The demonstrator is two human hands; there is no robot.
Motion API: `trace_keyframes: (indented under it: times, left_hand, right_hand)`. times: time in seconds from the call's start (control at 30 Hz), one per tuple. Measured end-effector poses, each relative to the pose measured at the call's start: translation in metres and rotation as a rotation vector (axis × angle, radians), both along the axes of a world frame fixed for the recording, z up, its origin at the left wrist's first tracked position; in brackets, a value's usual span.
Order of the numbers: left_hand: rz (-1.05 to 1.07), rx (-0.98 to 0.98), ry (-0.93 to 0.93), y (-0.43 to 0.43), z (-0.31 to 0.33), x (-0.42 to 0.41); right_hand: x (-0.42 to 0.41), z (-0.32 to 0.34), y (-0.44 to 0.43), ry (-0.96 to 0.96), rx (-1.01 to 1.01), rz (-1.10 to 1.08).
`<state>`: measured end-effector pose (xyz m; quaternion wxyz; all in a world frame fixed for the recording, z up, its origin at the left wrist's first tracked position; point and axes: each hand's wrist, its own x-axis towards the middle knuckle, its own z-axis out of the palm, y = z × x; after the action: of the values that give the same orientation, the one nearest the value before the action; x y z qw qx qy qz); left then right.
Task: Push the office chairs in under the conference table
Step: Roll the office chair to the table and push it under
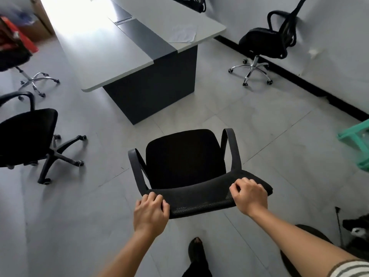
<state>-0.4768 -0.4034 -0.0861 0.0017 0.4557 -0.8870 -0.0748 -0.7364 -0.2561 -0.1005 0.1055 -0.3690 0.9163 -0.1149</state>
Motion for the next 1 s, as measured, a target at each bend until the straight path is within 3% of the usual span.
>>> trace_keyframes:
  times: [0.4,0.73,1.0]
  left_hand:
    - [-0.019,-0.034,-0.003,-0.165,-0.002,-0.137]
    - [0.175,0.015,0.040,-0.248,-0.003,-0.289]
    - [0.318,0.039,0.064,-0.304,-0.003,-0.366]
  right_hand:
    - [-0.134,0.003,-0.153,0.054,0.082,0.130]
    - [-0.310,0.010,-0.289,0.039,0.117,0.272]
    - [-0.401,0.010,-0.392,0.049,0.155,0.375]
